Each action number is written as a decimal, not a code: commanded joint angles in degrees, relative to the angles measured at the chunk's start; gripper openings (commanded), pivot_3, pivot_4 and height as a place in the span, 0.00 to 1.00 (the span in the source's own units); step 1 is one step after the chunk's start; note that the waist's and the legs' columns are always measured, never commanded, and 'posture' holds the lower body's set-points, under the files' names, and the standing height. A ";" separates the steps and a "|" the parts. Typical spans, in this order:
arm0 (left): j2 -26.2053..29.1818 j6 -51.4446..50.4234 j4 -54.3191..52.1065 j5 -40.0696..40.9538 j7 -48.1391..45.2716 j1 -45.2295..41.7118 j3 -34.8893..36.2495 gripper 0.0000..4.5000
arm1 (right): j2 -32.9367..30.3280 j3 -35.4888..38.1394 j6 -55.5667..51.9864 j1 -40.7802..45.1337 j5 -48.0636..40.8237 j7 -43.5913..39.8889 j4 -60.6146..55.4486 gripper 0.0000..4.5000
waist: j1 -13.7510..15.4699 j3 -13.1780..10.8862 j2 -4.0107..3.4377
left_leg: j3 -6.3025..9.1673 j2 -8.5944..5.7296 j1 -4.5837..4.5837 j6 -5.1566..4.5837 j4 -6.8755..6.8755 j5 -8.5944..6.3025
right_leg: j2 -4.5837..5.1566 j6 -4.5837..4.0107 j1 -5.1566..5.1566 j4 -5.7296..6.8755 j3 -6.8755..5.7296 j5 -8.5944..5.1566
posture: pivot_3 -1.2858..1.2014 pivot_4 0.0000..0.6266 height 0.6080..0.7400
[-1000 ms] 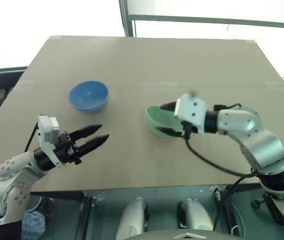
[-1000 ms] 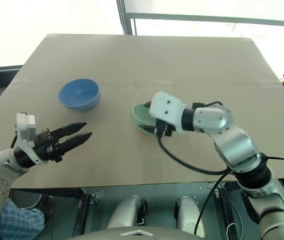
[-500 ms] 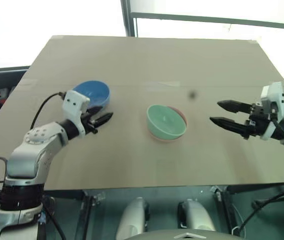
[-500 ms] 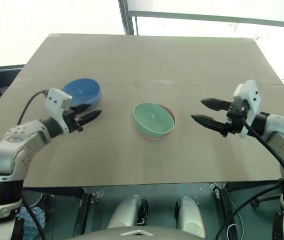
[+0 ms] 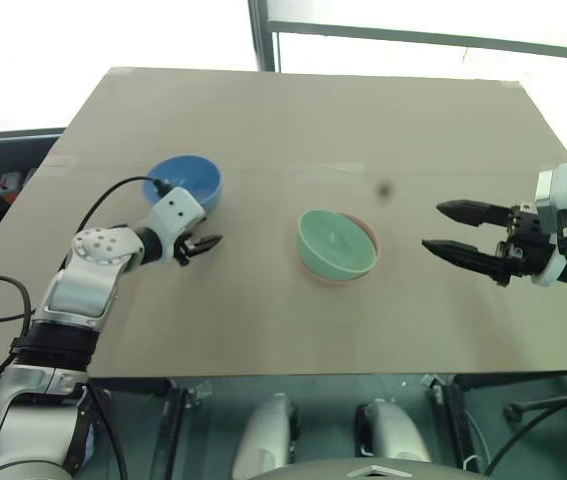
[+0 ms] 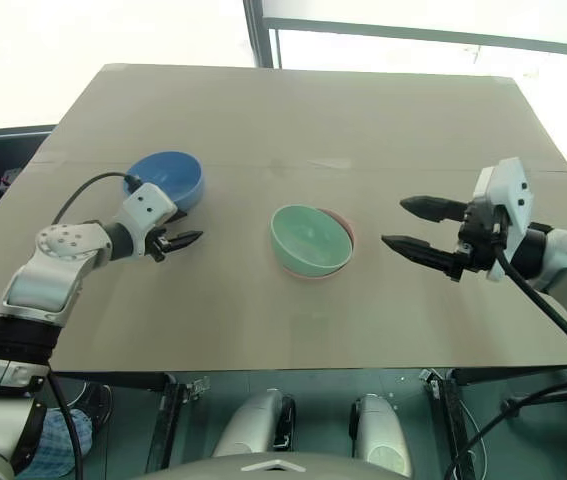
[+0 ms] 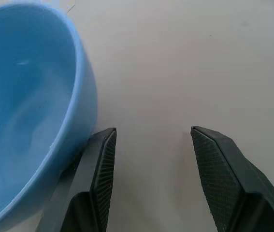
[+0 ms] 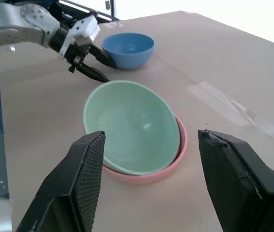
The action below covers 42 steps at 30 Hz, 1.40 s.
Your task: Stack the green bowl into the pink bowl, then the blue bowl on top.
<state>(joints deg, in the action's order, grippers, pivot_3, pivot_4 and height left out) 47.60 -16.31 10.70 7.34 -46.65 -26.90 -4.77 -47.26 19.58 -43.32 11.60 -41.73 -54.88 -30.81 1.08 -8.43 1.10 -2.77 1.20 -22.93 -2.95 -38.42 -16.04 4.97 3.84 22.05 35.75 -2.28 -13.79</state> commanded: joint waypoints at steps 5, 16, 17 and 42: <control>-4.34 -0.96 -5.64 3.53 0.90 -5.62 4.47 0.58 | -1.33 1.69 3.04 -0.96 -0.71 0.79 -1.45 0.71 | -0.16 -0.02 0.04 | 0.00 0.03 0.03 -0.01 -0.15 0.00 | -0.01 0.01 -0.01 -0.01 0.02 0.00 | 0.52 0.24 1.00; -2.24 0.85 0.27 -1.55 4.60 -5.41 6.43 0.58 | -1.94 0.06 5.08 -0.12 0.00 0.45 0.68 0.71 | -0.18 -0.02 0.04 | -0.02 0.02 0.05 -0.01 -0.16 0.00 | -0.03 0.02 -0.02 0.04 0.04 0.00 | 0.52 0.24 1.00; -2.27 0.29 0.13 -1.43 3.87 -4.42 6.02 0.58 | -1.86 -0.17 5.22 -0.05 0.06 0.53 0.75 0.71 | -0.20 -0.02 0.04 | -0.02 0.02 0.05 -0.01 -0.16 0.00 | -0.03 0.02 -0.02 0.05 0.04 0.00 | 0.52 0.24 1.00; -0.94 2.72 1.43 -5.36 3.46 -1.40 5.78 0.01 | -1.59 -1.05 7.05 -0.81 0.26 1.41 1.07 0.73 | -0.20 -0.01 0.07 | -0.02 0.03 0.07 -0.01 -0.21 -0.01 | -0.01 0.02 -0.03 0.05 0.03 0.00 | 0.52 0.24 1.00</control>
<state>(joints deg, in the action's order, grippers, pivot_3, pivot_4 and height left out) 46.12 -14.62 12.46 2.26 -43.30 -27.38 -0.07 -48.49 17.87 -37.27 10.33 -40.93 -53.63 -29.21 0.88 -8.44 1.17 -2.78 1.23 -22.85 -2.96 -38.63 -16.04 4.95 3.86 22.02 35.81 -2.25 -13.79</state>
